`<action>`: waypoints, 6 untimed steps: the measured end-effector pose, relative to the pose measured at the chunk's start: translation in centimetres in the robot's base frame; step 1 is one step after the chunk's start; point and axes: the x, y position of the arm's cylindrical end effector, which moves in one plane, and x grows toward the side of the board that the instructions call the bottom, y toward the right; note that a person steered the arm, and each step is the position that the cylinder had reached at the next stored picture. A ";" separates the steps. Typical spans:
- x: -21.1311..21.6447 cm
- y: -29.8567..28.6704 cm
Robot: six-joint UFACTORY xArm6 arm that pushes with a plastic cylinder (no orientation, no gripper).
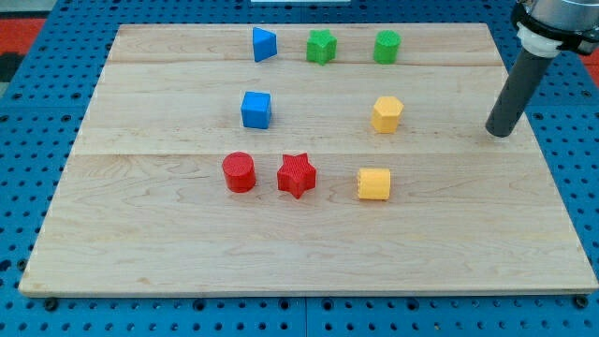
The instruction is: Move the yellow hexagon to the left side slightly
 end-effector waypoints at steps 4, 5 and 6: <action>-2.1 -3.9; -2.4 -12.2; -2.4 -12.1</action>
